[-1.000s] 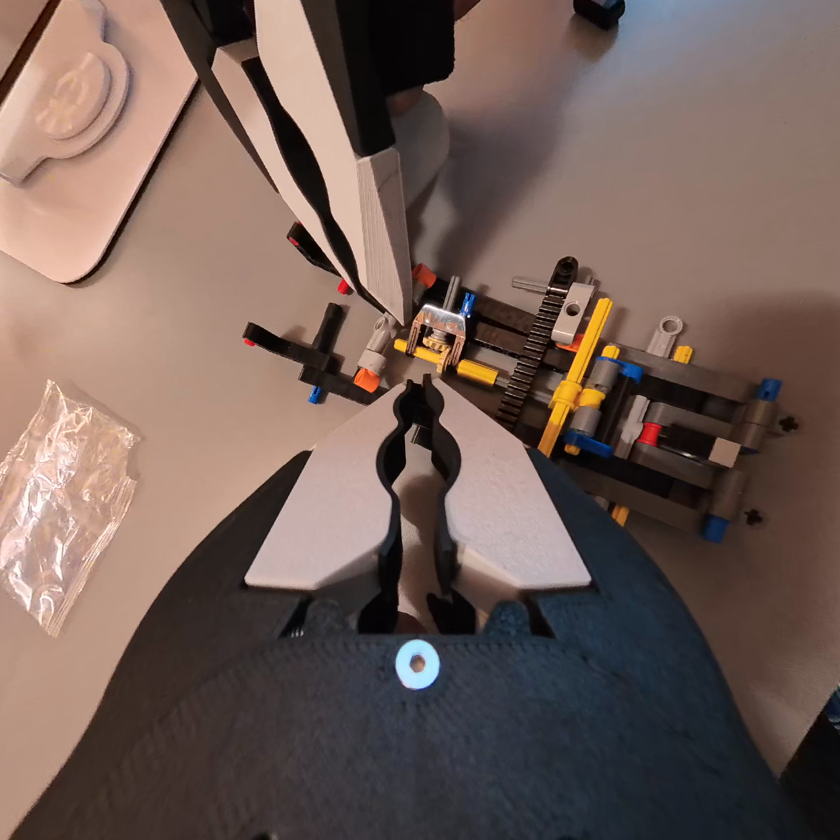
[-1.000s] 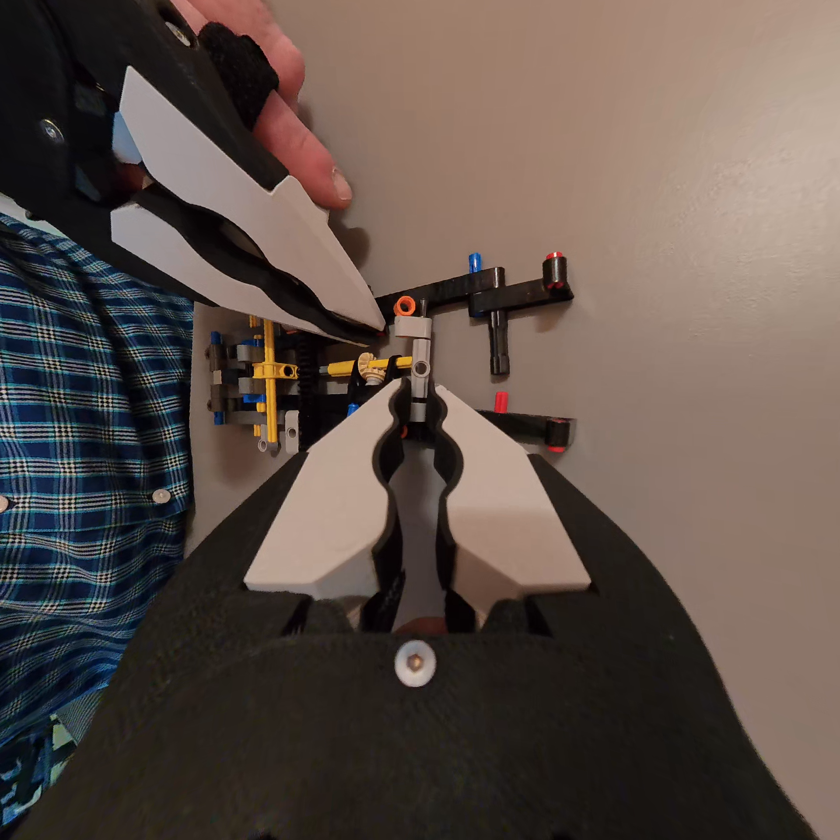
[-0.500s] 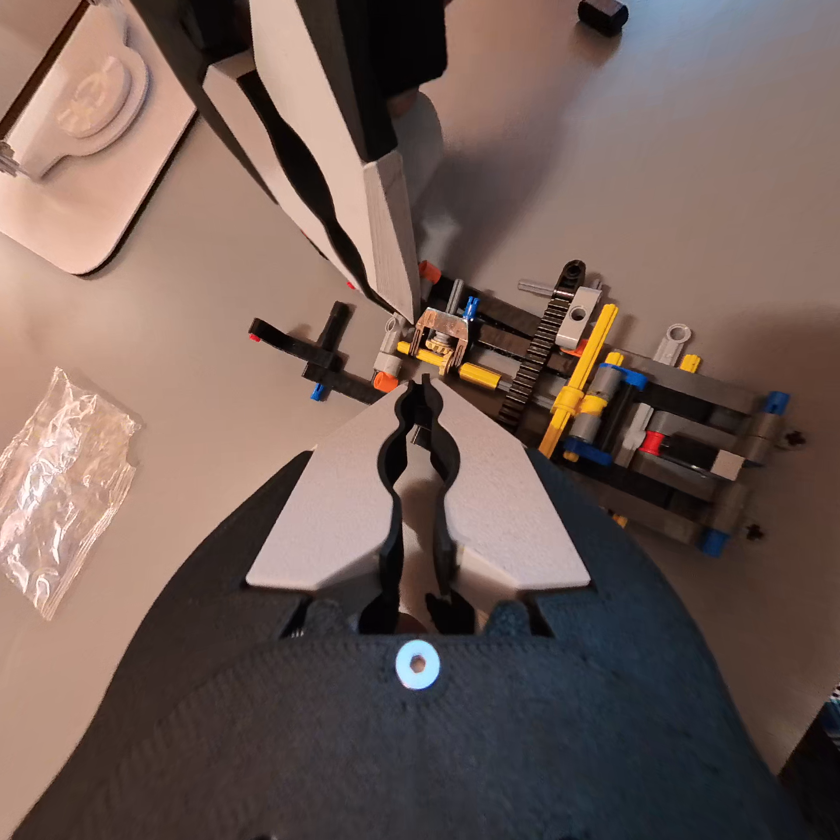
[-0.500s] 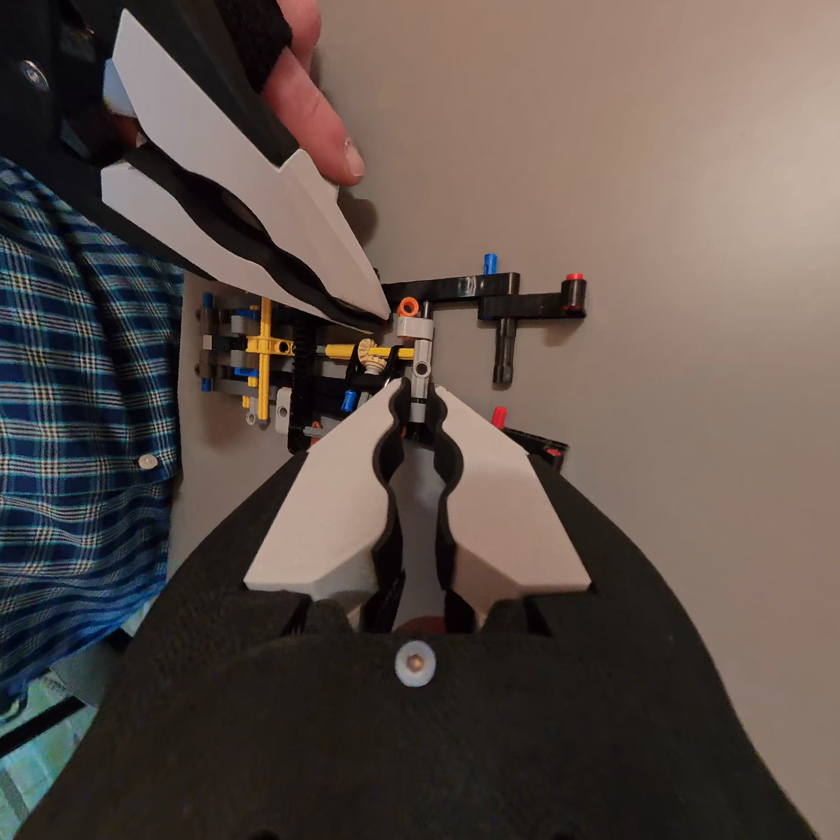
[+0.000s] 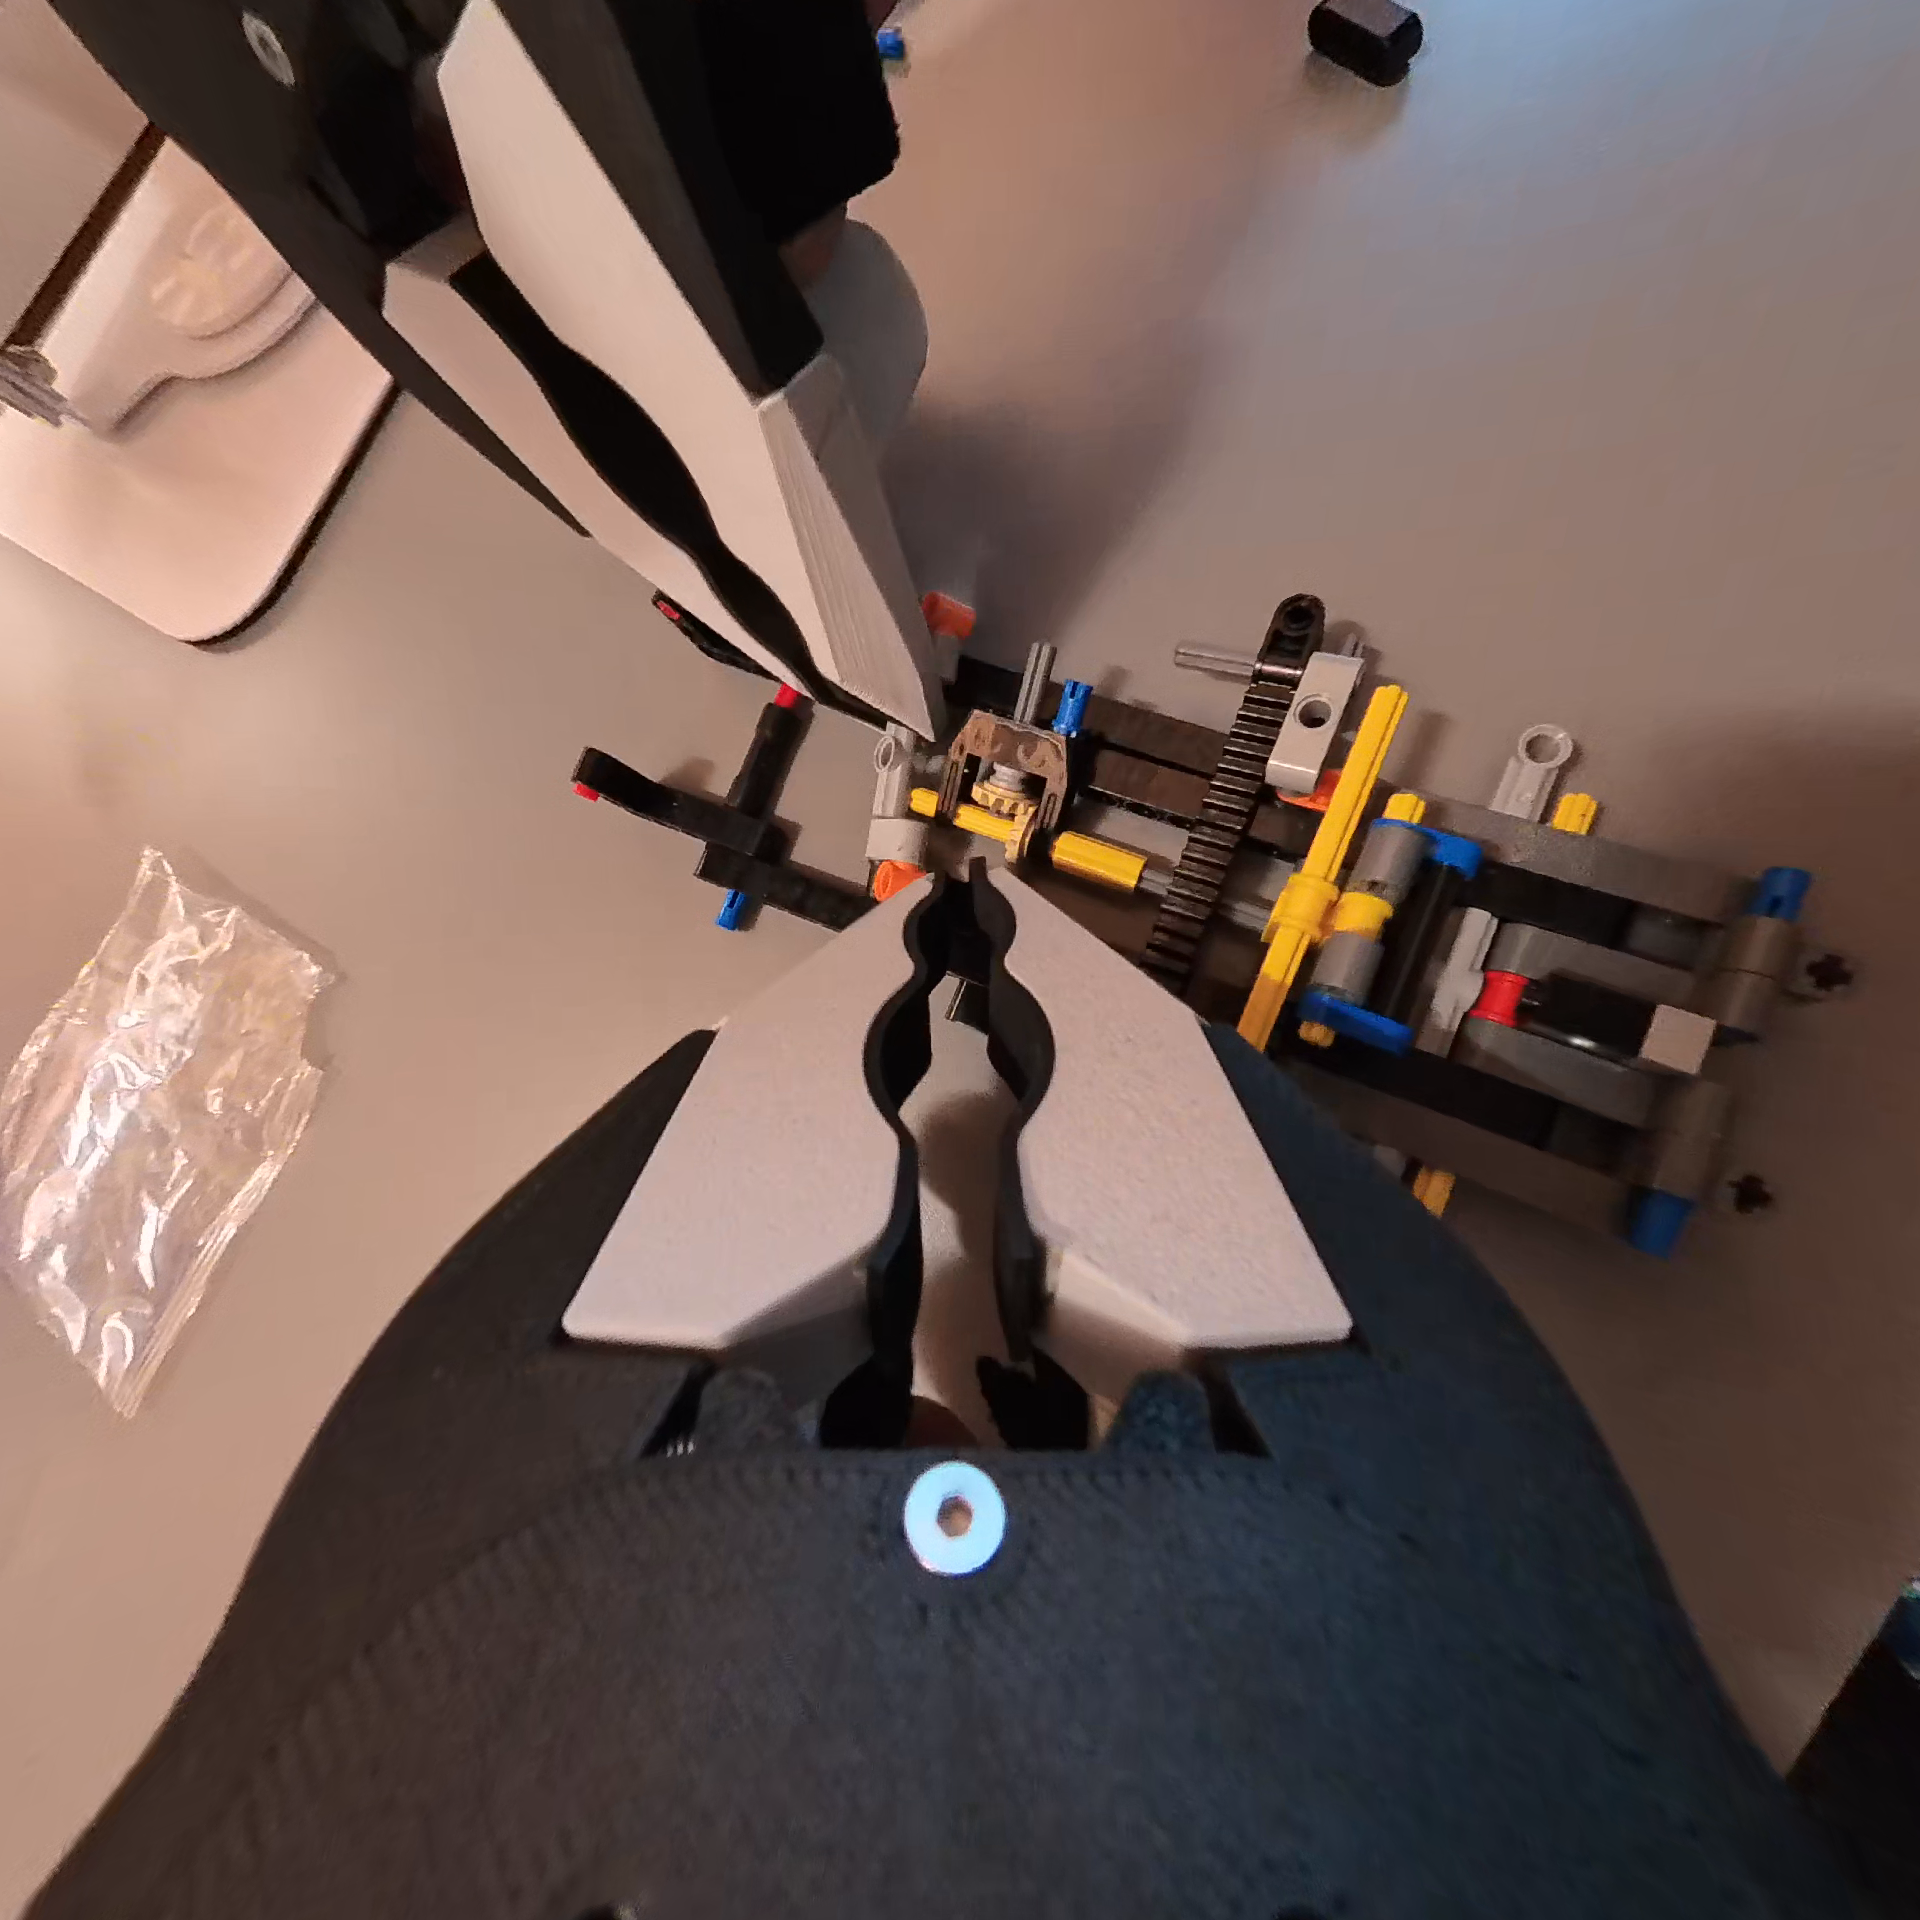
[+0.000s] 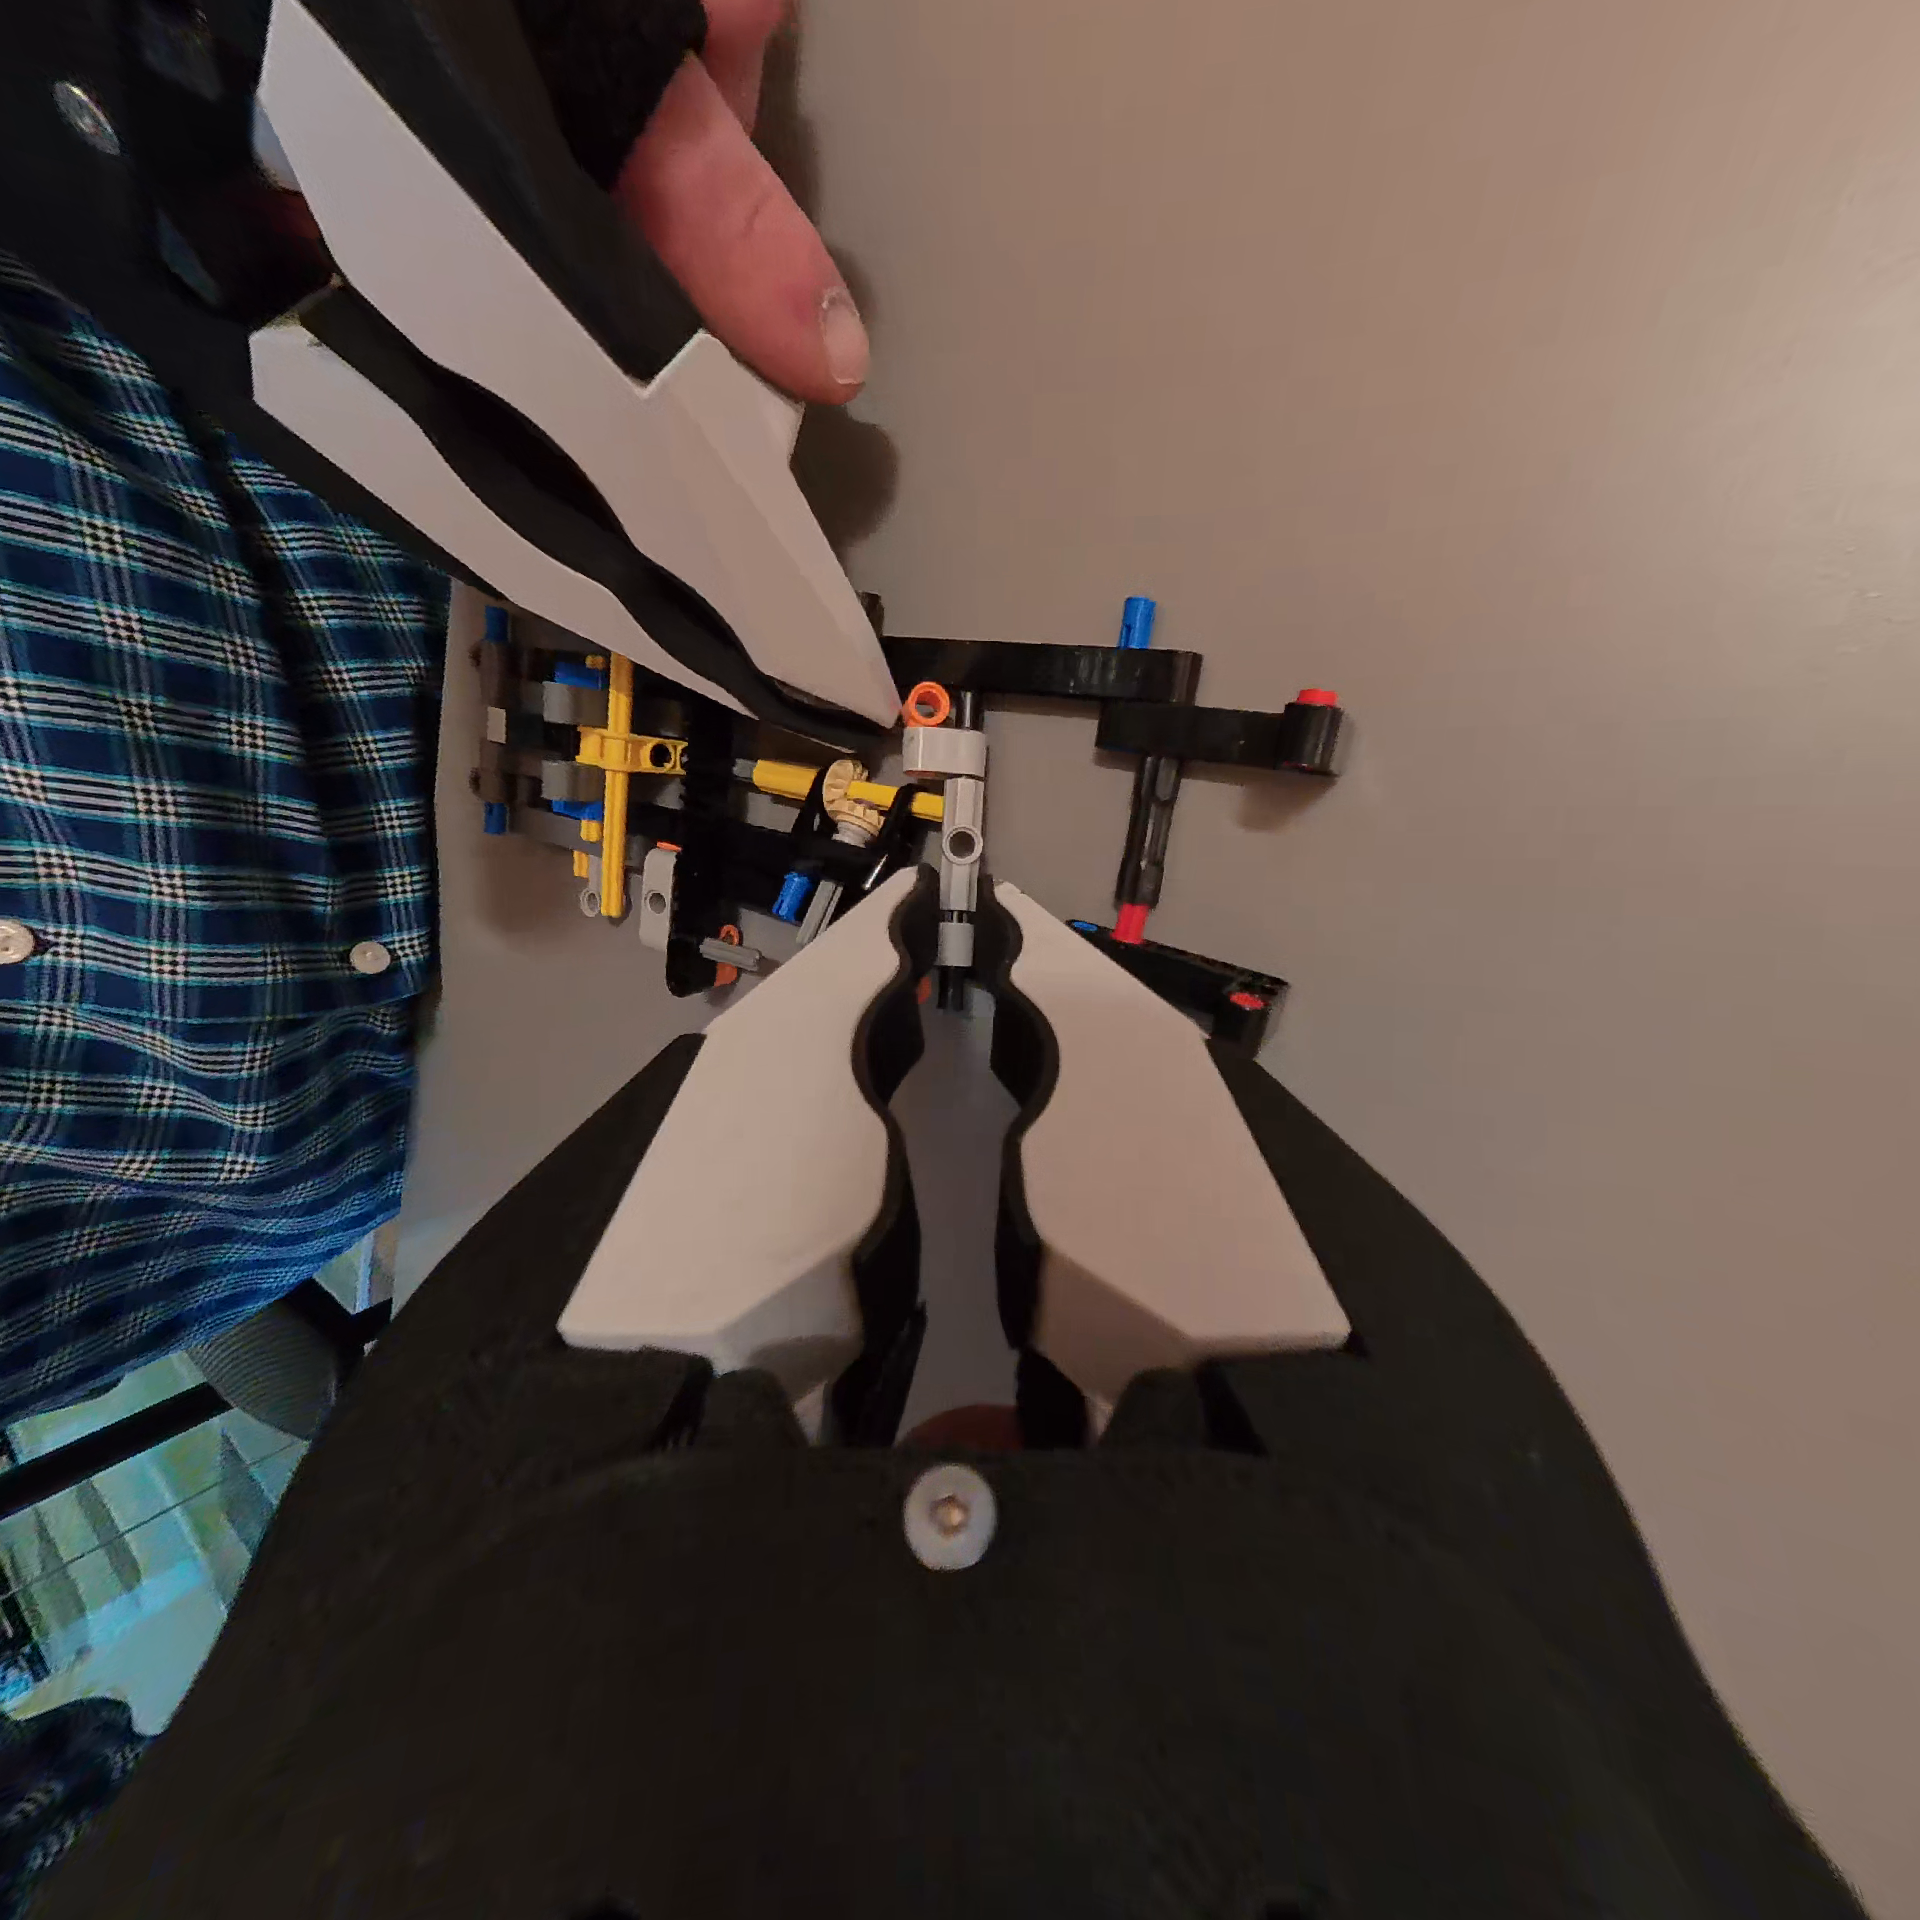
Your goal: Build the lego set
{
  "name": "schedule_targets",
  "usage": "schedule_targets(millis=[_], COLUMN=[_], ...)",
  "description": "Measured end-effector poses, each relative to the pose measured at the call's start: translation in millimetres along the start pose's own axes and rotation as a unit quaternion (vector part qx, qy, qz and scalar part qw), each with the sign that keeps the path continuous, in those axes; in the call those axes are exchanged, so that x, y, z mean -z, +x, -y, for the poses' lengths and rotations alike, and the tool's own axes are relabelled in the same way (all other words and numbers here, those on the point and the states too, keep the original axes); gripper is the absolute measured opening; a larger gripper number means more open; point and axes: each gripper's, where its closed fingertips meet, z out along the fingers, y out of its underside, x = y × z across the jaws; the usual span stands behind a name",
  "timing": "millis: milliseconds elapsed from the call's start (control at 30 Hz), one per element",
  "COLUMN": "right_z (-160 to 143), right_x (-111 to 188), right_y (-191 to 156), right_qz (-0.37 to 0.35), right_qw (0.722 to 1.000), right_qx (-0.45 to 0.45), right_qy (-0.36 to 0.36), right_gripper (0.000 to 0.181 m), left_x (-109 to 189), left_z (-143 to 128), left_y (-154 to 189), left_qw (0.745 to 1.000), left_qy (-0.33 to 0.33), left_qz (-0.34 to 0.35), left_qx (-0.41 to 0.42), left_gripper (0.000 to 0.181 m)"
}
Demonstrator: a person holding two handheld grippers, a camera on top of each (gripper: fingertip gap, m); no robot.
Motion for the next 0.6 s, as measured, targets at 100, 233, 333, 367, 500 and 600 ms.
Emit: schedule_targets(millis=[100, 233, 333, 367, 500, 600], right_z=[1, 2, 2, 2, 2, 2], right_x=[-1, -1, -1, -1, -2, -2], right_y=[0, 0, 0, -1, -1, -2], right_qz=[0.005, 0.007, 0.007, 0.008, 0.013, 0.013], right_qw=[1.0, 1.0, 1.0, 1.0, 1.0, 1.0], right_qx=[-0.002, -0.002, 0.002, 0.003, 0.007, 0.008], right_qy=[0.0, -0.002, -0.005, -0.006, -0.005, -0.004], right_gripper=[0.004, 0.004, 0.004, 0.004, 0.004, 0.004], left_x=[2, 5, -1, -2, -6, -8], left_z=[1, 6, 3, 3, 1, 1], left_y=[-2, -7, -8, -8, -10, -10], left_qw=[1.0, 0.999, 0.999, 0.998, 0.998, 0.998], left_qy=[0.003, 0.011, -0.004, -0.008, -0.021, -0.025], left_qz=[0.016, 0.034, 0.033, 0.031, 0.018, 0.012], left_qx=[-0.015, -0.027, -0.042, -0.046, -0.049, -0.052], left_gripper=[0.007, 0.02, 0.019, 0.018, 0.009, 0.008])
